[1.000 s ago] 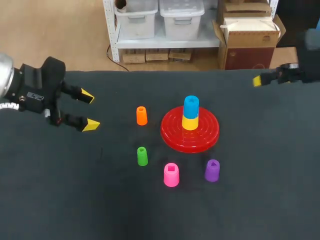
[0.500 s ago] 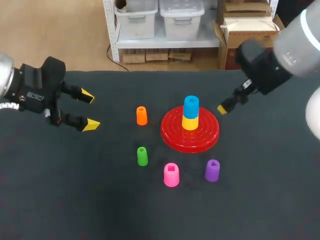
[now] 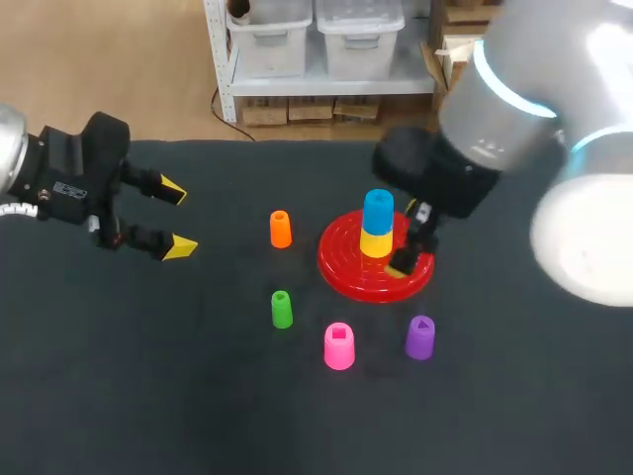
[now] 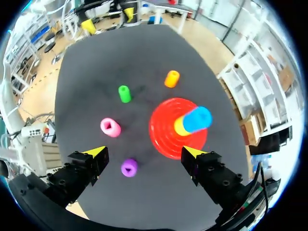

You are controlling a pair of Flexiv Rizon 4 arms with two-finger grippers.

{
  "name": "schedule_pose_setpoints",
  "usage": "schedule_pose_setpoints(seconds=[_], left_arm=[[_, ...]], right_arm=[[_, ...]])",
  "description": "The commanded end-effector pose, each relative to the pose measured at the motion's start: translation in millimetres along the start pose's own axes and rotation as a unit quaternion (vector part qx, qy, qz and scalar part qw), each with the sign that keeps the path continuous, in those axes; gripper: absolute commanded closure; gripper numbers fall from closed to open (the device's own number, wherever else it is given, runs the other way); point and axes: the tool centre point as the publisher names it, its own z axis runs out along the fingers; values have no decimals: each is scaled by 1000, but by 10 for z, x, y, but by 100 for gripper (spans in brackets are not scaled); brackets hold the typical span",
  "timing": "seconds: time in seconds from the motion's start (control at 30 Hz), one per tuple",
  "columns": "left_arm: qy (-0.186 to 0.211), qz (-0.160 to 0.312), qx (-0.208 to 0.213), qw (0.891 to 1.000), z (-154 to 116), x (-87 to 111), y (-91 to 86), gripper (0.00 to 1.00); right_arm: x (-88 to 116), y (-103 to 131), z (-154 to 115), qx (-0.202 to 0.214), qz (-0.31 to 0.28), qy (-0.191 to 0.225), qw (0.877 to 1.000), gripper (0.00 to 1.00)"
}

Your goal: Pick up and stack the cylinders on the red base in this order: pink,purple,orange,green

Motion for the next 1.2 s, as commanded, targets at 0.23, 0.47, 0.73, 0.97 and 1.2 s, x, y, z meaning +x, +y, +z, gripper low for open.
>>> schedule_pose_setpoints(seconds=[0.23, 0.47, 0.73, 0.97, 1.2], left_arm=[[-3, 1, 0, 1000, 1, 19, 1, 0], [-3, 1, 0, 1000, 1, 19, 1, 0], [-3, 1, 0, 1000, 1, 19, 1, 0], [-3, 1, 0, 1000, 1, 19, 1, 0], [-3, 1, 0, 1000, 1, 19, 1, 0]], right_arm=[[-148, 16, 151, -32, 14, 7, 999, 0], [-148, 16, 151, -32, 14, 7, 999, 0], [-19, -37, 155, -43, 1, 23, 999, 0], [274, 76, 110, -86, -113, 70, 987, 0], [335, 273, 125, -125, -225, 109, 960, 0]])
